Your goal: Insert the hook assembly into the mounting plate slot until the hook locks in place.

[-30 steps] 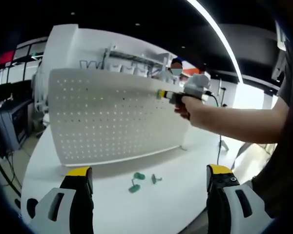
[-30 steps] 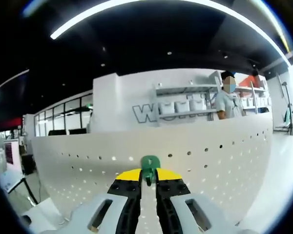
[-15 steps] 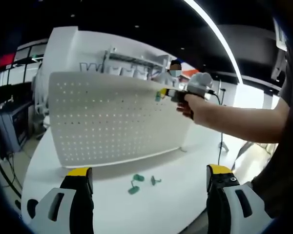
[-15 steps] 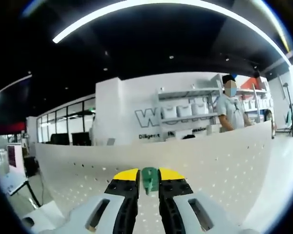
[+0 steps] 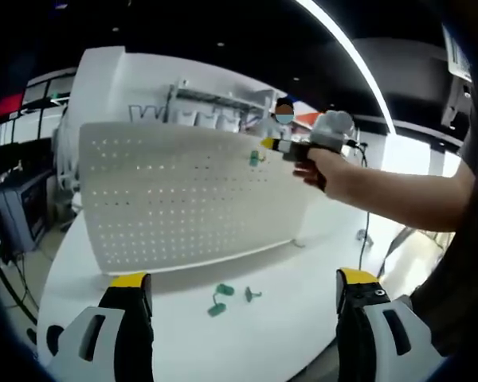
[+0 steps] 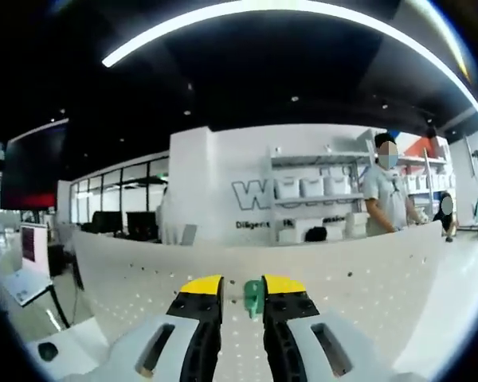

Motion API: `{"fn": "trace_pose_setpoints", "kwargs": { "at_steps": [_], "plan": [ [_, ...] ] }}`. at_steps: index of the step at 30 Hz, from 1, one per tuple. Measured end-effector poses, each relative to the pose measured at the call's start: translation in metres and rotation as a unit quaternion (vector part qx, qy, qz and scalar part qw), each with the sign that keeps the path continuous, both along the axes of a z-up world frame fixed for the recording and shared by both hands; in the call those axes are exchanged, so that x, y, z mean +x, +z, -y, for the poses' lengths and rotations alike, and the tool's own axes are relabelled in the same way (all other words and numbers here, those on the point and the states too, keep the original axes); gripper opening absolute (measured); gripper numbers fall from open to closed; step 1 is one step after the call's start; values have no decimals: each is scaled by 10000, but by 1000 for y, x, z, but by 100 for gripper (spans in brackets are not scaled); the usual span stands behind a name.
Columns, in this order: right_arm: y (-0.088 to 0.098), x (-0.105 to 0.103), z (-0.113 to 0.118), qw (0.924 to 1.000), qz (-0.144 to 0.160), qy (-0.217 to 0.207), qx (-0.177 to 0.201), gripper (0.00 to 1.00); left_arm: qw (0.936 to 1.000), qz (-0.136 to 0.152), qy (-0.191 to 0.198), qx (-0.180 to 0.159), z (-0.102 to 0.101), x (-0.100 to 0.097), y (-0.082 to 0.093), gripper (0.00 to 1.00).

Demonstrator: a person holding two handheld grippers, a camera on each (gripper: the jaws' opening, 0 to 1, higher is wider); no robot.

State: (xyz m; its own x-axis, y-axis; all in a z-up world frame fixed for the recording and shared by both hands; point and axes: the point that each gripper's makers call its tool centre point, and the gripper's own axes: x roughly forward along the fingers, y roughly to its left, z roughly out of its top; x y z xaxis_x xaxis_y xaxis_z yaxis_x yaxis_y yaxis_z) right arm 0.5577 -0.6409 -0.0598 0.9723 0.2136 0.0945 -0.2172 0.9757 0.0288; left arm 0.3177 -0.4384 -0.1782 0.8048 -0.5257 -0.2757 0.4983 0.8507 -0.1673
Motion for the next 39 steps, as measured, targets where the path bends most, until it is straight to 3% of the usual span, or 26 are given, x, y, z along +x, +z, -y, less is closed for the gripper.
{"fn": "trace_pose_setpoints", "kwargs": {
  "at_steps": [6,17,20,30,39],
  "plan": [
    [0,-8,3,10000,0,69,-66,16,10000,-3,10,35,-1,0,-1,97],
    [-3,-43,10,9989,99,229,-396,15,10000,-14,-3,38,1,0,-2,96],
    [-16,-49,4,9975,-58,449,-537,15,10000,-49,-28,40,2,-1,-4,96],
    [-24,-75,-4,9951,-95,726,-662,16,9999,-72,-44,91,1,-6,-5,97],
    [-63,-102,-10,9907,-549,998,-744,18,9999,-62,0,111,-4,-6,-4,97]
  ]
}}
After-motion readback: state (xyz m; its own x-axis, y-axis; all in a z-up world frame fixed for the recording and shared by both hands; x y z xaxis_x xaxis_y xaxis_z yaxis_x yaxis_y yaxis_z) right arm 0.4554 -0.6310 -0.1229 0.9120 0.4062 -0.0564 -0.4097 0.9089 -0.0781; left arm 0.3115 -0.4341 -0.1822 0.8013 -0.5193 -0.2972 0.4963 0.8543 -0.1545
